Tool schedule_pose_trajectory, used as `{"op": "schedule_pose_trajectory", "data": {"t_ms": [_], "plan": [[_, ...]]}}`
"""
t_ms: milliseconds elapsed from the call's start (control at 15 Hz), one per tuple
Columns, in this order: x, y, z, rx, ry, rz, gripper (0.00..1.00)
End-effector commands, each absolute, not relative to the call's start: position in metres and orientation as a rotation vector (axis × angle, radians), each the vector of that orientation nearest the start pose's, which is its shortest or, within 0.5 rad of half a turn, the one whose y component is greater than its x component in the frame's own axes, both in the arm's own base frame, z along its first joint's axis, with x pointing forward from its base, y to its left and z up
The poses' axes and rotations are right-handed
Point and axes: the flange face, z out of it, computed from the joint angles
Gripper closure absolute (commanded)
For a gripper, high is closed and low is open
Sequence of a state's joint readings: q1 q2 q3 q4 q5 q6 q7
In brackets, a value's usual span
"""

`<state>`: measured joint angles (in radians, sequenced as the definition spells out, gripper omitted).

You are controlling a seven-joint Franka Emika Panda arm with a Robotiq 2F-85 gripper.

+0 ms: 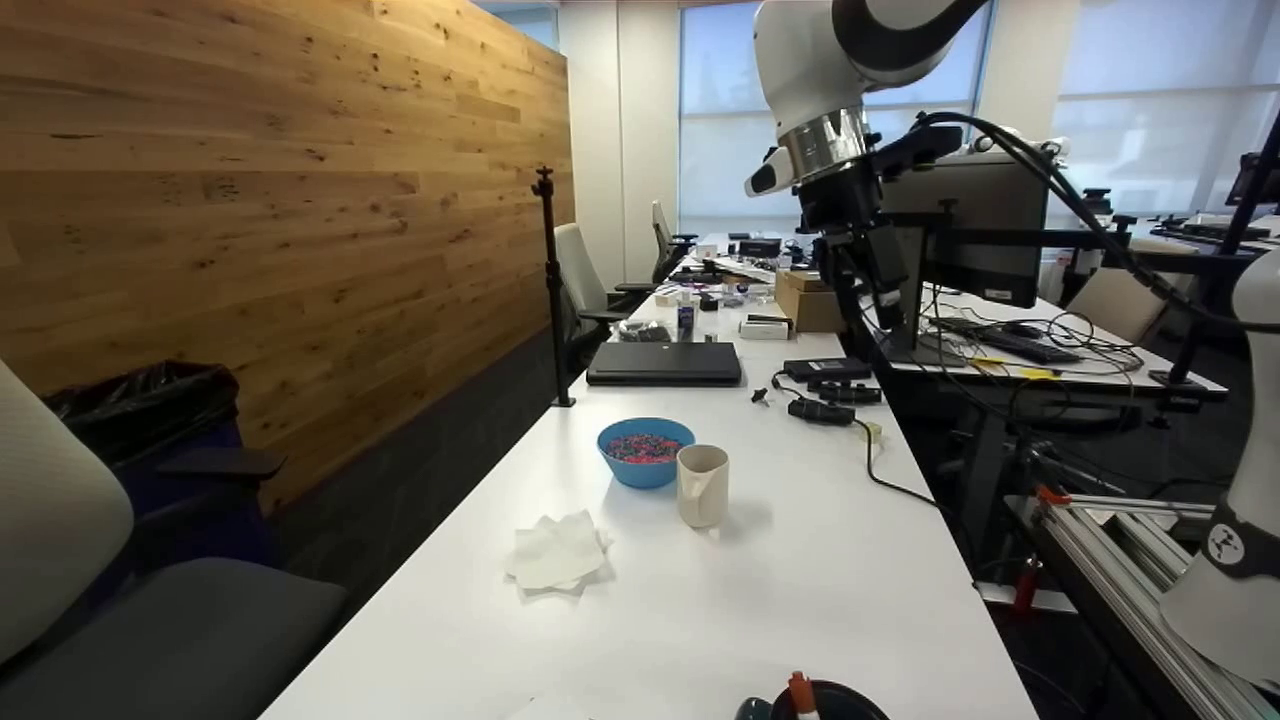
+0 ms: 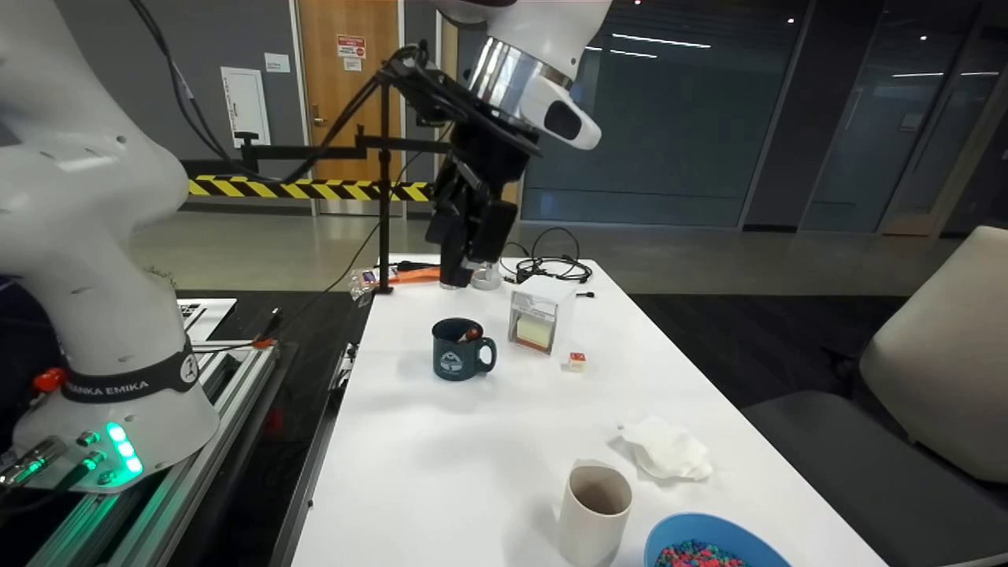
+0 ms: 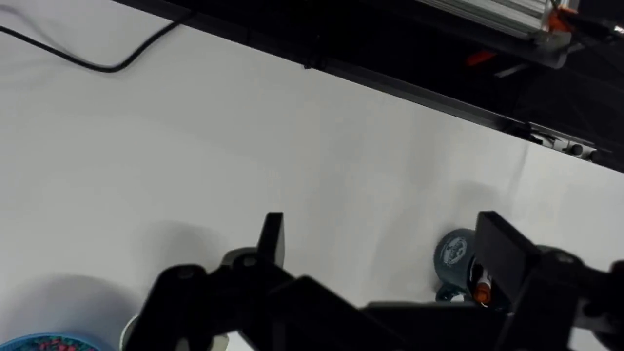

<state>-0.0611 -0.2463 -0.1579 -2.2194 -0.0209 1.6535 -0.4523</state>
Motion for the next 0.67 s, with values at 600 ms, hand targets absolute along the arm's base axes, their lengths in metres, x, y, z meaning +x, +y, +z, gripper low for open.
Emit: {"op": "schedule_pose_trajectory", "data": {"t_ms": [600], "plan": [[0.494, -0.123, 0.471, -3.069, -0.439, 0.329, 0.00]]}}
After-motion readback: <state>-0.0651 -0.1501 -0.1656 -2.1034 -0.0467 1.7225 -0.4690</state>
